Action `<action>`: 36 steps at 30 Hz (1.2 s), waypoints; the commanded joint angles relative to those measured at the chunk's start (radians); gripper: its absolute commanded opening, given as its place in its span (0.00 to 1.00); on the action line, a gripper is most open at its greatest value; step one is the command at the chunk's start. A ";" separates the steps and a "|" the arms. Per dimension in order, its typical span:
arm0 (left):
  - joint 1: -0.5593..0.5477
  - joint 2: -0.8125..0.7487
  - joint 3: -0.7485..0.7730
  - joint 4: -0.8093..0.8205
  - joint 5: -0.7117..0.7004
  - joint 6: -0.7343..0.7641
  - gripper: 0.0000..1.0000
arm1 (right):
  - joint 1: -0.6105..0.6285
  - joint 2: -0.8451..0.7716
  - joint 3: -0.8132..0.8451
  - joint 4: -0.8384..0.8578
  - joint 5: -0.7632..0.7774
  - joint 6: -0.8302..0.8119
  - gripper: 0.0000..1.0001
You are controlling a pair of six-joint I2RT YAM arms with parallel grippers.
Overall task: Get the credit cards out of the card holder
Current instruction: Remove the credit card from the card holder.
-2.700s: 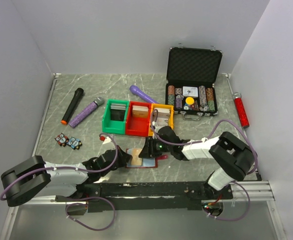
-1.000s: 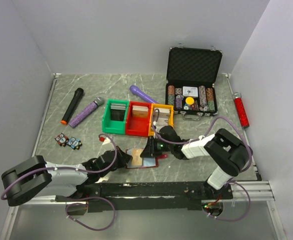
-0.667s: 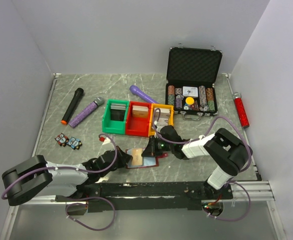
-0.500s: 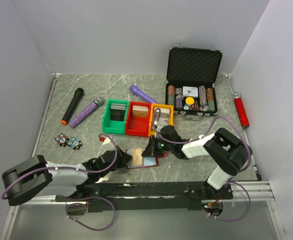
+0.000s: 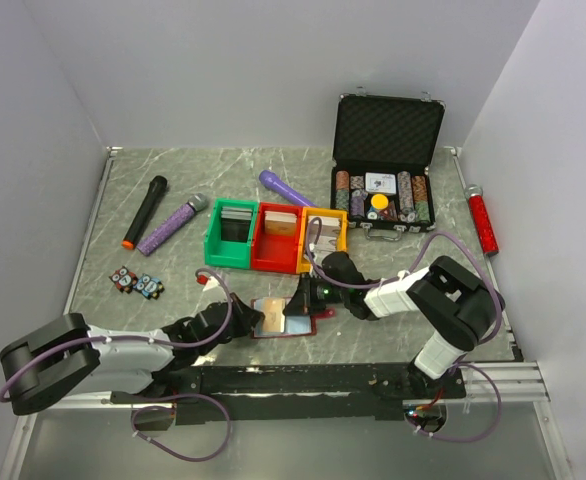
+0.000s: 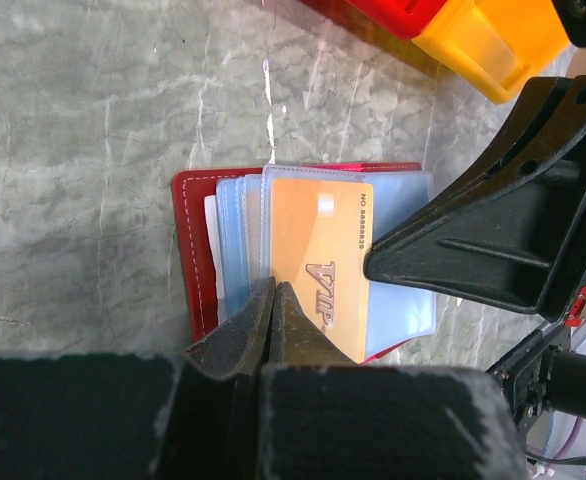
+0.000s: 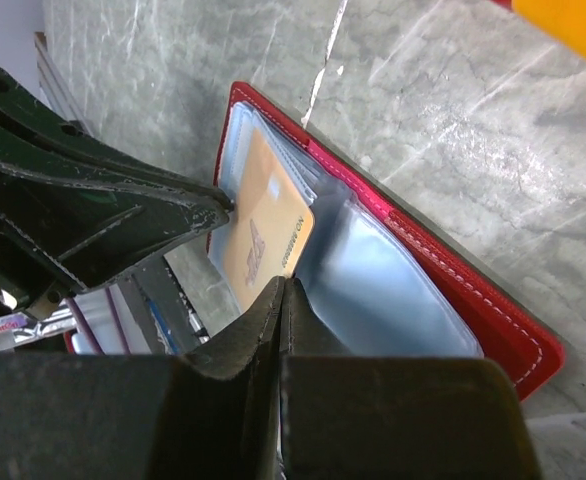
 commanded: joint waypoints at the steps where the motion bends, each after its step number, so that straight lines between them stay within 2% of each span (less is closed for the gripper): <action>1: -0.008 -0.001 -0.036 -0.120 -0.003 -0.010 0.01 | -0.011 -0.034 -0.019 0.050 -0.032 -0.011 0.00; 18: -0.008 -0.014 -0.036 -0.143 -0.023 -0.017 0.01 | -0.032 -0.058 -0.045 0.072 -0.064 -0.011 0.00; 22: -0.008 0.008 -0.033 -0.128 -0.015 -0.014 0.01 | -0.031 -0.071 -0.056 0.101 -0.069 0.005 0.27; 25: -0.008 0.033 -0.025 -0.117 -0.009 -0.010 0.01 | -0.031 -0.077 -0.054 0.092 -0.067 0.005 0.38; 36: -0.008 0.047 -0.014 -0.114 -0.006 -0.003 0.01 | -0.031 -0.026 -0.030 0.081 -0.073 0.015 0.45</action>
